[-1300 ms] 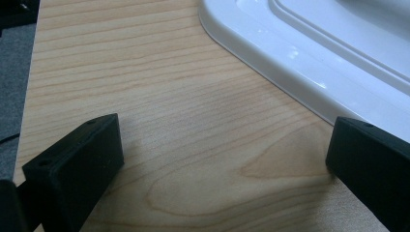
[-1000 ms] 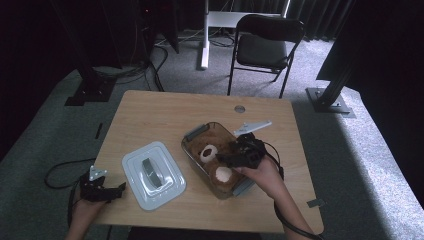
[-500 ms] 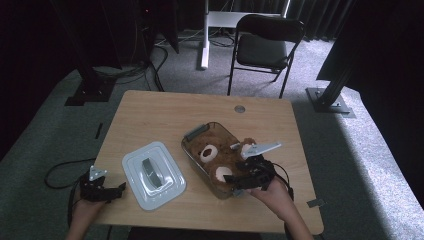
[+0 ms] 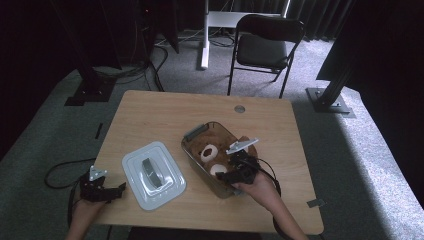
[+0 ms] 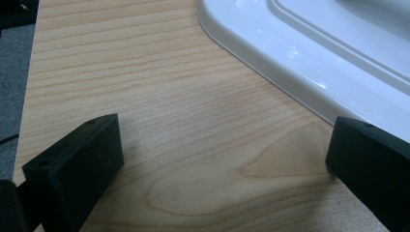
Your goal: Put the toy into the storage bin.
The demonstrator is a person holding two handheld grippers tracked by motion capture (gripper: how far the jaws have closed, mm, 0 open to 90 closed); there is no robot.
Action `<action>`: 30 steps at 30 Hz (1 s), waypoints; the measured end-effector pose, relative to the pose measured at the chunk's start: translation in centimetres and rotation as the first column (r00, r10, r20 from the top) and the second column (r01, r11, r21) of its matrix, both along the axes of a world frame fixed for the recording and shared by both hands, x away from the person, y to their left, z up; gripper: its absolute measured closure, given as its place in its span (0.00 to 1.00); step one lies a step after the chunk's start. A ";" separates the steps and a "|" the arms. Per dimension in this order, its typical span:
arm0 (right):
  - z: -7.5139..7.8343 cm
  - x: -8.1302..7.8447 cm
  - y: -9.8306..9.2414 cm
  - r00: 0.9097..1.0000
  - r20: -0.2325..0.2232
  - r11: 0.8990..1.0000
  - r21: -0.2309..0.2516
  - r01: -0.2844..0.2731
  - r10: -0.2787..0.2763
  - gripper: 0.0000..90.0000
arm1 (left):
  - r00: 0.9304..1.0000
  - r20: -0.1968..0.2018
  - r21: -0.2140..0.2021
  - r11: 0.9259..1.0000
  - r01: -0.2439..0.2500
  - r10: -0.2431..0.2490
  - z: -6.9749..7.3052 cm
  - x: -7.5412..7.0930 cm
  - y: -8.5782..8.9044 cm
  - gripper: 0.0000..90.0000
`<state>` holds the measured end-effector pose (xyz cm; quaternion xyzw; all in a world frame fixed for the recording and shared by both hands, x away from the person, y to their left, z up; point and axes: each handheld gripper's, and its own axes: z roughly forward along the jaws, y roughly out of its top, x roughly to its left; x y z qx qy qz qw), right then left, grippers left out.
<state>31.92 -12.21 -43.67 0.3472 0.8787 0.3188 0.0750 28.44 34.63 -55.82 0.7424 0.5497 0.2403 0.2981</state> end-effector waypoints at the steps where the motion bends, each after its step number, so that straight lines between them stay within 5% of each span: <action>1: 0.0 -0.1 0.4 1.000 0.002 0.999 -0.041 -0.013 0.013 0.37 | 1.000 0.000 0.000 1.000 0.000 0.000 0.0 0.0 0.0 0.00; 2: 0.0 -0.1 0.4 1.000 0.002 0.999 -0.041 -0.013 0.013 0.37 | 1.000 0.000 0.000 1.000 0.000 0.000 0.0 0.0 0.0 0.00; 3: -0.1 -0.1 1.2 1.000 0.008 0.993 -0.115 -0.024 0.026 0.37 | 1.000 0.000 0.000 1.000 0.000 0.000 0.0 0.0 0.0 0.00; 5: -0.2 0.0 2.1 0.999 0.010 0.982 -0.185 -0.044 0.046 0.37 | 1.000 0.000 0.000 1.000 0.000 0.000 0.0 0.0 0.0 0.00; 9: -0.3 0.0 2.8 0.998 0.026 0.973 -0.226 -0.048 0.056 0.36 | 1.000 0.001 0.000 1.000 0.001 -0.001 0.0 0.0 0.0 0.00; 12: 0.0 0.0 2.0 0.998 0.033 0.985 -0.164 -0.055 0.061 0.36 | 1.000 0.001 0.000 1.000 0.001 -0.001 0.0 0.0 0.0 0.00; 15: 1.3 -0.3 0.5 0.998 0.014 0.997 -0.043 -0.057 0.058 0.37 | 1.000 0.000 0.001 1.000 0.002 -0.002 0.0 0.0 0.0 0.00; 21: 5.5 -1.6 -2.9 0.994 0.112 0.992 0.121 -0.034 0.020 0.37 | 1.000 -0.001 0.002 1.000 0.003 -0.003 0.0 0.0 0.0 0.00; 25: 7.1 -1.1 -5.7 0.979 0.177 0.986 0.150 0.072 -0.098 0.38 | 1.000 -0.002 0.002 1.000 0.003 -0.003 0.0 0.0 0.0 0.00; 30: 6.5 0.3 -7.5 0.974 0.175 0.983 0.141 0.120 -0.144 0.67 | 1.000 0.000 0.001 1.000 0.002 -0.002 0.0 0.0 0.0 0.00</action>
